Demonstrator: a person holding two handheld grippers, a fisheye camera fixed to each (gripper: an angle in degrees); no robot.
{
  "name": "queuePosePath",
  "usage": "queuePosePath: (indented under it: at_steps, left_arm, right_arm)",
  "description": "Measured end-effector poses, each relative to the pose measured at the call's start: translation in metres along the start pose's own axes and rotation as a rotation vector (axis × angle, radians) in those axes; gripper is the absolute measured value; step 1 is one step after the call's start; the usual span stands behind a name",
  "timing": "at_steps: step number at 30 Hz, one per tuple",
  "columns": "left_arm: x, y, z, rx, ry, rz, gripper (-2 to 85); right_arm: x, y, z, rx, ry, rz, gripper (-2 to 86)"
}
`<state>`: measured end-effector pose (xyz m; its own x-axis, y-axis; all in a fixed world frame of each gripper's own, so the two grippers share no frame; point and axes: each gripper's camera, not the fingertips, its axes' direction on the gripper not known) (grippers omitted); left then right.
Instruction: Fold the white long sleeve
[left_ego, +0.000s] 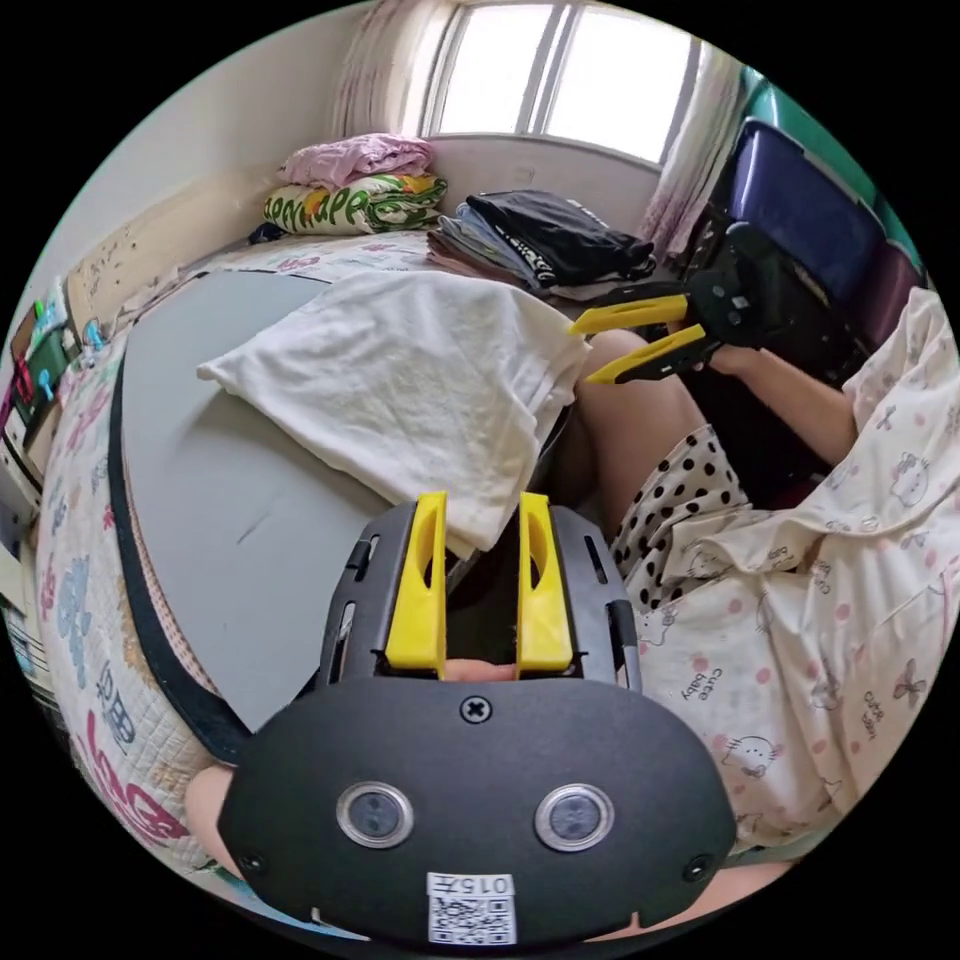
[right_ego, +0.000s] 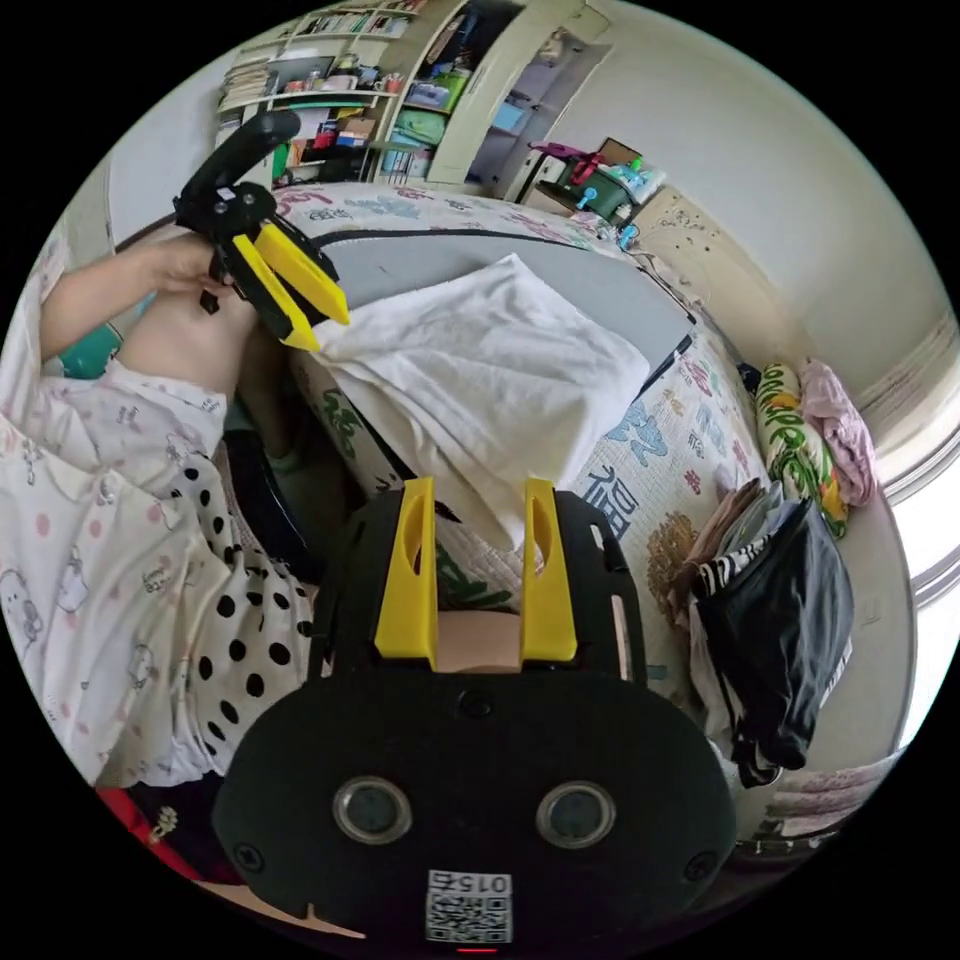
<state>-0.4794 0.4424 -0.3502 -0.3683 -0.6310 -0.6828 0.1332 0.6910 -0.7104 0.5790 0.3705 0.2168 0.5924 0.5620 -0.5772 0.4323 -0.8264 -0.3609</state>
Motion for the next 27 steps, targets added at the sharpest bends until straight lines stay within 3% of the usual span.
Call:
queuePosePath:
  at_steps: [9,15,20,27]
  left_arm:
    - [0.090,-0.020,-0.022,0.014,-0.079,0.070,10.6]
    - [0.131,-0.025,-0.028,-0.037,-0.178,0.081,7.6]
    - [0.153,-0.030,-0.048,-0.028,-0.201,0.058,2.0]
    - [0.174,-0.022,-0.077,-0.014,-0.236,0.041,0.6]
  right_arm:
    - [-0.037,0.009,0.055,-0.055,0.339,-0.093,11.1]
    - [-0.033,0.010,0.085,-0.121,0.280,-0.077,10.9]
    - [-0.029,0.003,0.082,-0.099,0.266,-0.035,0.5]
    - [-0.027,-0.002,0.081,-0.151,0.230,-0.021,-0.4]
